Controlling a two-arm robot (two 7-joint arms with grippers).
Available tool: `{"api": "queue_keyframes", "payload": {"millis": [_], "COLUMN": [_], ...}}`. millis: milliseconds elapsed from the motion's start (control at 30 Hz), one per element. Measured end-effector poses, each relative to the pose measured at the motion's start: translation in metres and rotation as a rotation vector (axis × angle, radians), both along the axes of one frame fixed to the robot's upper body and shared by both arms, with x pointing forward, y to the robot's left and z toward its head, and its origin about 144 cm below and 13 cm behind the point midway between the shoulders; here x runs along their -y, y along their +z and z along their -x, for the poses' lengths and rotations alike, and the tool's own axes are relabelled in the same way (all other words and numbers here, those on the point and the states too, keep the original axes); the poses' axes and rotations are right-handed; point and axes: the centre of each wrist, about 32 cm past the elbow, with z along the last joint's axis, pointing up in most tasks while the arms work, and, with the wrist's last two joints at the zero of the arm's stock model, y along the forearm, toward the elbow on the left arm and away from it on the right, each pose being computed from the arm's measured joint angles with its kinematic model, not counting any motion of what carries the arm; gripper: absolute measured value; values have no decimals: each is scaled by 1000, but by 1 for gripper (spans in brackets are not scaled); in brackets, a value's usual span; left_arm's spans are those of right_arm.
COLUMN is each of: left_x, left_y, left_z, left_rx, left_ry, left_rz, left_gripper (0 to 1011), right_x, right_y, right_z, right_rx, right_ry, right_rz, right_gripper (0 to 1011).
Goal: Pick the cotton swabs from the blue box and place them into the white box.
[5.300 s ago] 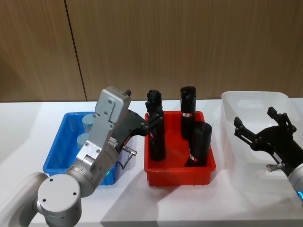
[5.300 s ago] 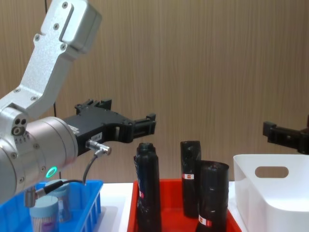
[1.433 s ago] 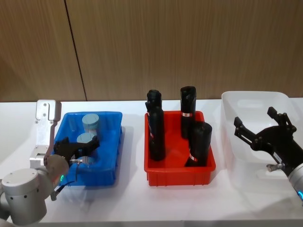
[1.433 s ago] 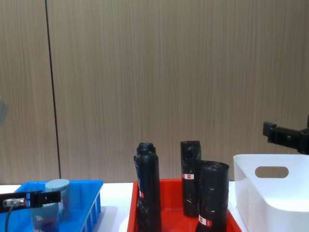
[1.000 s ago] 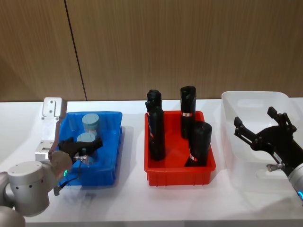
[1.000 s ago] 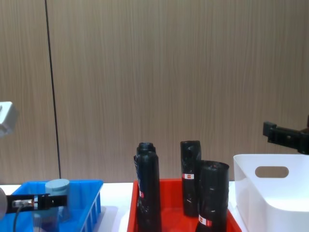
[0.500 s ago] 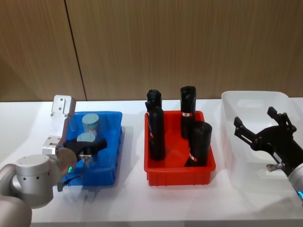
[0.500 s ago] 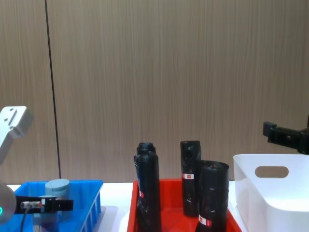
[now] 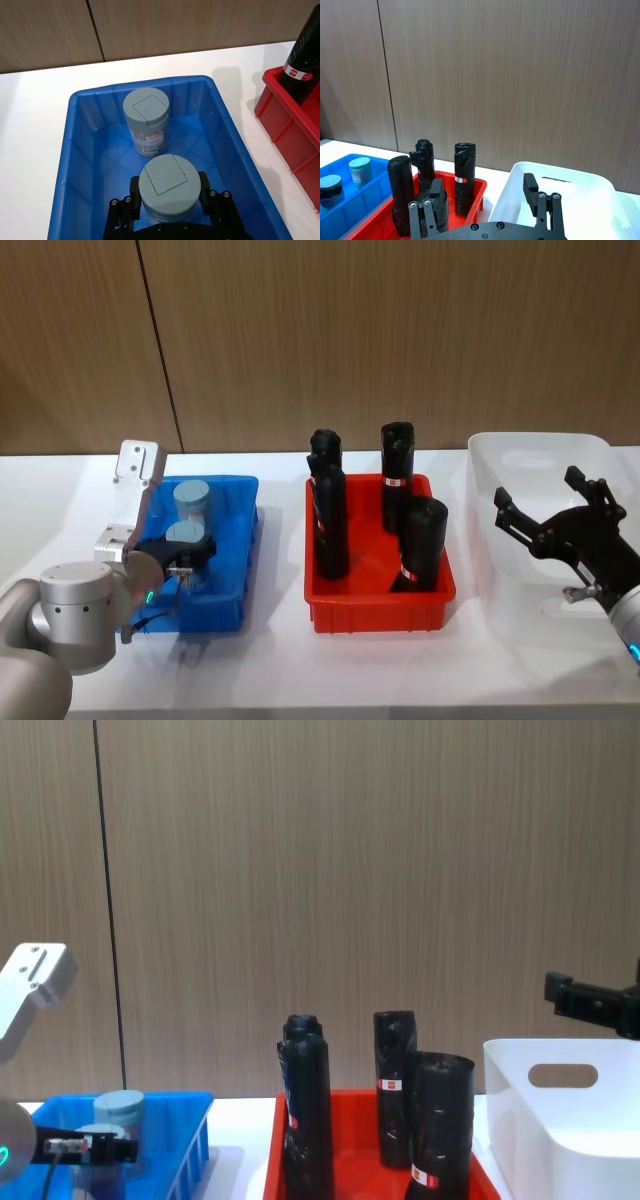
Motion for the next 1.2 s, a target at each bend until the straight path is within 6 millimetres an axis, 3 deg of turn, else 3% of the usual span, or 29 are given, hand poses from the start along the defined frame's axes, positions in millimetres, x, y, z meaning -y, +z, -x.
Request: {"api": "queue_keyframes", "payload": {"millis": [733,1200], "left_x": [0,-3], "left_y": [7,26], "left_z": [15,37], "left_rx": [122,259], "left_ry": [-8,-143], "left_rz": [-26,-46], "left_gripper": [669,669], "right_x": [0,0], "right_y": [0,0], "right_z": [0,0], "right_rx": [0,0], "right_ry": [0,0], "right_rz": [0,0], "right_gripper": [1002,1002]}}
